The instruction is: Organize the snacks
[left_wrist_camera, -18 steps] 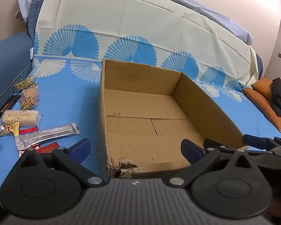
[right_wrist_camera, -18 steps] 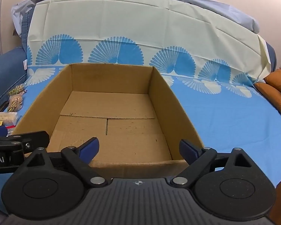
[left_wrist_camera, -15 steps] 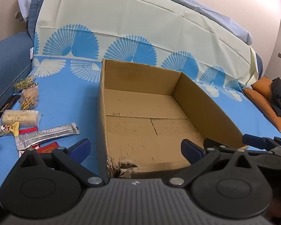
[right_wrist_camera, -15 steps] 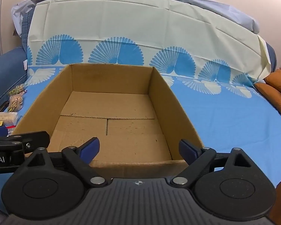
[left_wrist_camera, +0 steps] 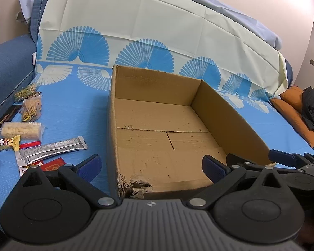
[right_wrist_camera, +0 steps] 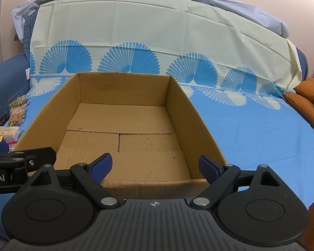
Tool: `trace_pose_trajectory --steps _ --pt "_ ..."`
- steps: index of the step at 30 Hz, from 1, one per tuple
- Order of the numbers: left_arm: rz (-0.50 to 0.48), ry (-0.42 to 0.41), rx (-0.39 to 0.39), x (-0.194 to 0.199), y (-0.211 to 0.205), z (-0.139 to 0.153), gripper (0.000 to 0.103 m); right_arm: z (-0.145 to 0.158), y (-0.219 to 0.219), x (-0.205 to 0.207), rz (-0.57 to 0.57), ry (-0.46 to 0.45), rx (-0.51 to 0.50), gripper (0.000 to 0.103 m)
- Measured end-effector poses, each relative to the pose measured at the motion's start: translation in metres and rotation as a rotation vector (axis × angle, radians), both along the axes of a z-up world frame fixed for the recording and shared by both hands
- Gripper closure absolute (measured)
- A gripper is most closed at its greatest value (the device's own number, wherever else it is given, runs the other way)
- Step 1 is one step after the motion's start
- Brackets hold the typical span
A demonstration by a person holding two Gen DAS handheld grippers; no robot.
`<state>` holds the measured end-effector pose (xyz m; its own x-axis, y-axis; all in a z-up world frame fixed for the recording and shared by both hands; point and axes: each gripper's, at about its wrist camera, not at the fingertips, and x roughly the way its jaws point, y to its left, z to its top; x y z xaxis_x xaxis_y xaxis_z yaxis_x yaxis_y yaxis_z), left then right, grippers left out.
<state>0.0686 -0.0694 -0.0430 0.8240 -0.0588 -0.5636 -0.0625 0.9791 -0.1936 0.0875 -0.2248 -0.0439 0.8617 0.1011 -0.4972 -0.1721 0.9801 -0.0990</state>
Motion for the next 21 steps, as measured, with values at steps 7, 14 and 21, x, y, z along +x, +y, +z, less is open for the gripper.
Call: trace_pose_trajectory --steps 7,14,21 --pt "-0.01 -0.005 -0.004 0.001 0.002 0.001 0.001 0.005 -0.001 0.001 0.003 -0.002 -0.006 0.018" --pt "-0.03 -0.027 -0.013 -0.005 0.005 0.006 0.001 0.006 0.006 -0.001 0.026 -0.025 0.022 0.039" --pt "-0.076 -0.05 -0.07 -0.016 0.04 0.033 0.054 0.017 0.023 -0.005 0.079 -0.058 0.115 0.04"
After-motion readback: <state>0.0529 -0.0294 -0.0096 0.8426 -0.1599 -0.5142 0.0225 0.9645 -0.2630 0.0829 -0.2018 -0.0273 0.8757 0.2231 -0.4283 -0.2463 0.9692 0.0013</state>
